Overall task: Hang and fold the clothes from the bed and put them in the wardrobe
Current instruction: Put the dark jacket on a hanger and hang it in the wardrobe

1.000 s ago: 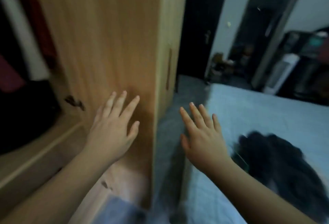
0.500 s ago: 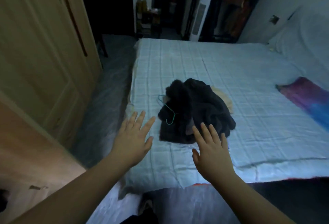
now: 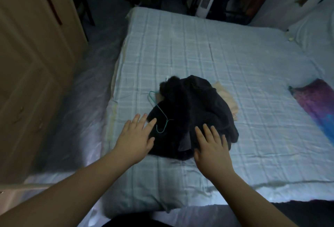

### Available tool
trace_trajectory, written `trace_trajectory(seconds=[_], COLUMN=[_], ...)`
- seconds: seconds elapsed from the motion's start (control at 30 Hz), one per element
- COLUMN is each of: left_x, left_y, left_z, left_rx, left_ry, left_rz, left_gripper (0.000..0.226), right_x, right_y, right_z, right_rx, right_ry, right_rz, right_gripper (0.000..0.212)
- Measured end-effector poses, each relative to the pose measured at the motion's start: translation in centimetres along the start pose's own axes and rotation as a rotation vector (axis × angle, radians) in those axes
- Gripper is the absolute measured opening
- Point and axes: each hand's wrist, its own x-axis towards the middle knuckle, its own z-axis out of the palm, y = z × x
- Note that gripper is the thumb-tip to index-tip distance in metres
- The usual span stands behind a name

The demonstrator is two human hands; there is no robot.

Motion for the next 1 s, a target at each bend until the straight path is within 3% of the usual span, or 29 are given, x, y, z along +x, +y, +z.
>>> trace_trajectory(seconds=[0.23, 0.43, 0.53, 0.63, 0.73, 0.9, 1.0], left_x=[5.0, 7.4, 9.2, 11.8, 14.7, 19.2, 20.8], left_y=[1.2, 3.9, 6.1, 8.4, 9.9, 11.5, 13.3], left_z=[4.2, 8.8, 11.0, 12.6, 14.9, 19.4, 20.2], left_rx=[-0.08, -0.23, -0.441, -0.731, -1.031, -1.26, -1.549], left_ry=[-0.116, -0.145, -0.219, -0.246, -0.168, -0.07, 0.002], left_rz=[-0.039, -0.213, -0.281, -0.455, -0.594, -0.733, -0.86], left_gripper=[0.068, 0.071, 0.077, 0.076, 0.061, 0.046, 0.045], right_x=[7.1, 13.9, 16.9, 18.7, 19.3, 19.7, 19.8], right_y=[2.2, 5.8, 8.0, 10.3, 12.4, 15.0, 16.0], right_z=[3.6, 7.5, 9.9, 12.4, 14.7, 18.2, 19.4], right_rx=[0.049, 0.017, 0.001, -0.021, -0.066, -0.074, -0.053], right_ry=[-0.112, -0.202, -0.277, -0.342, -0.304, -0.204, -0.186], right_rz=[-0.065, -0.245, -0.324, -0.379, -0.431, -0.495, -0.508], right_gripper=[0.07, 0.069, 0.07, 0.071, 0.071, 0.069, 0.069])
